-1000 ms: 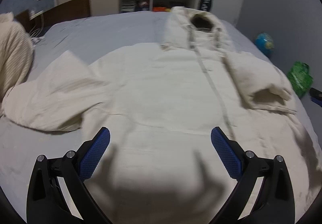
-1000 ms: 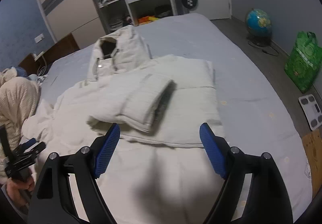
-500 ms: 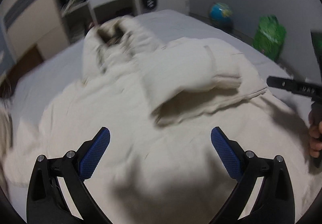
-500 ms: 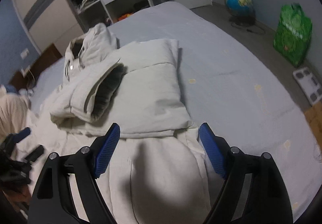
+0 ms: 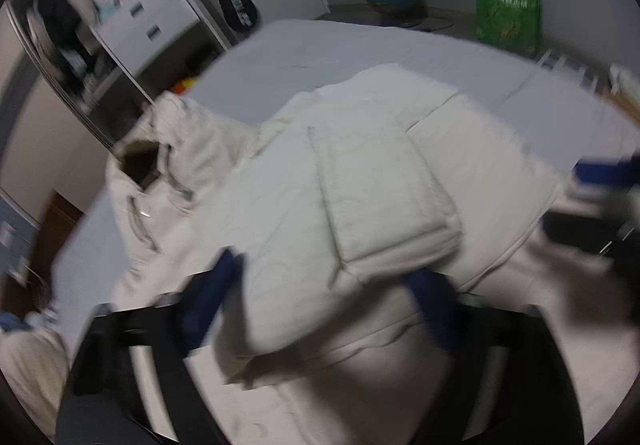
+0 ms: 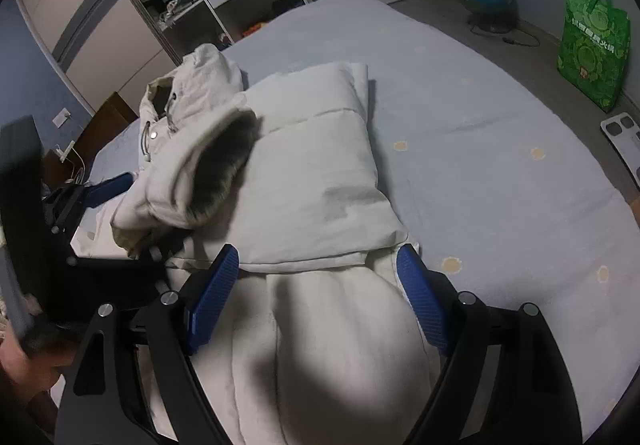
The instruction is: Fold large clothes
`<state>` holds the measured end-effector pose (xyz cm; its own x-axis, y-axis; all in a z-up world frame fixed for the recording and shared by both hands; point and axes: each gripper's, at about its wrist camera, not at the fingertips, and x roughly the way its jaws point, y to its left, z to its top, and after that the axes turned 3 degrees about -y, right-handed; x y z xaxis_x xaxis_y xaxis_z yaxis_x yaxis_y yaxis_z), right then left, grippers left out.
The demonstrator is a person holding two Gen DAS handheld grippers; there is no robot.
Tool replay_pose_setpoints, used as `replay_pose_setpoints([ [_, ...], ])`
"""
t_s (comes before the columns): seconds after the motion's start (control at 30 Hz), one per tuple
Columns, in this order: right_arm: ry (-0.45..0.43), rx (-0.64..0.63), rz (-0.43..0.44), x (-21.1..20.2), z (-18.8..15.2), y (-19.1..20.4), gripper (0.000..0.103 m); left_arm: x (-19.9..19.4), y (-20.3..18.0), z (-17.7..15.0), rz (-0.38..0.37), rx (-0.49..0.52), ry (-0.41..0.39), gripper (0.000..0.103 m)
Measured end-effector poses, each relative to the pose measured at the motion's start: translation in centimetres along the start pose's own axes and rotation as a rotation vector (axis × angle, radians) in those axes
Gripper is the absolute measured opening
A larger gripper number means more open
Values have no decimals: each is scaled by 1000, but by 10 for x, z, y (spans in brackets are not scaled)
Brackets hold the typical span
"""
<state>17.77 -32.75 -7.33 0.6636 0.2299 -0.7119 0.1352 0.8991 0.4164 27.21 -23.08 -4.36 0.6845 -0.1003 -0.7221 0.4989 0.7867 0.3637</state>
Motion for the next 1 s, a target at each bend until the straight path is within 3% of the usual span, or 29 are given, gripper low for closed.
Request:
replay_pose_setpoints([
  [0.03,6,4,-4,3,0,-1,78,-2,5,3,-21,-28,-3,58],
  [0.1,18,15,-17,7,-1,-3,78,-9,15,4,-53,-103,-25,36],
  [0.2,21,21,-18,7,-1,-5,78,-19,39,5,-80,-244,-59,31],
  [0.43,15,7,-25,6,-3,-2,78,-44,86,-8,-43,-386,-131,28],
  [1.0,12,-42,-62,8,-4,6,78,-61,161,-83,72,-616,-70,24],
])
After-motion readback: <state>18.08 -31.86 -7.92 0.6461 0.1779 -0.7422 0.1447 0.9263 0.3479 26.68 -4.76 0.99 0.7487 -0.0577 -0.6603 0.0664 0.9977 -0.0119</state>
